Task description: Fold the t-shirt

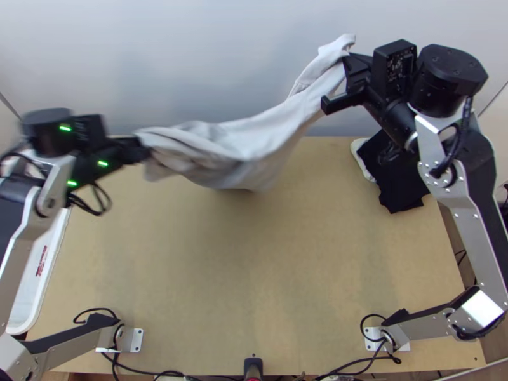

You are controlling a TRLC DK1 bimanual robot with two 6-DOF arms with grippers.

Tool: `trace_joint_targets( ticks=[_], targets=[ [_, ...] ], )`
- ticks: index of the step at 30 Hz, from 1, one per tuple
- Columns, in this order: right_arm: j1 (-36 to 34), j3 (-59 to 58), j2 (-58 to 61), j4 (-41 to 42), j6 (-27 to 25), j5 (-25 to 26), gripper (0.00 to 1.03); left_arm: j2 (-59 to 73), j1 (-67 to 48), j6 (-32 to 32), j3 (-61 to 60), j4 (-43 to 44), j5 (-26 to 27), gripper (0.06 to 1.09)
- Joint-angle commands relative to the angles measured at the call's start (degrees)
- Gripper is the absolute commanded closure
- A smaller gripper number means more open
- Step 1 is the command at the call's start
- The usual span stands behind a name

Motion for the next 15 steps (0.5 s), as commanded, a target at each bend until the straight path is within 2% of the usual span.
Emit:
trace_joint_targets(
  ticks=[1, 5, 7, 12, 15],
  targets=[
    [1.1, 1.5, -4.0, -7.4, 1.0, -0.6, 1.0, -2.2, 12.2, -1.2, 2.7, 0.0, 4.5, 1.05],
    [1.0, 2.5, -7.5, -10.6, 1.7, -0.6, 1.0, -3.0, 13.1, -0.7, 7.5, -1.0, 5.0, 1.05],
    [0.8, 4.2, -8.3, -12.9, 2.4, -0.6, 1.0, -3.8, 13.1, 0.0, 8.4, -2.1, 8.0, 1.05],
    [0.7, 6.5, -10.4, -14.7, 3.4, -0.6, 1.0, -9.3, 11.6, 0.4, 4.2, -2.1, 14.0, 1.05],
    [2.0, 10.5, -10.7, -15.7, 3.4, -0.6, 1.0, -15.1, 7.8, 0.4, -0.8, 0.9, 15.4, 1.05]
  ],
)
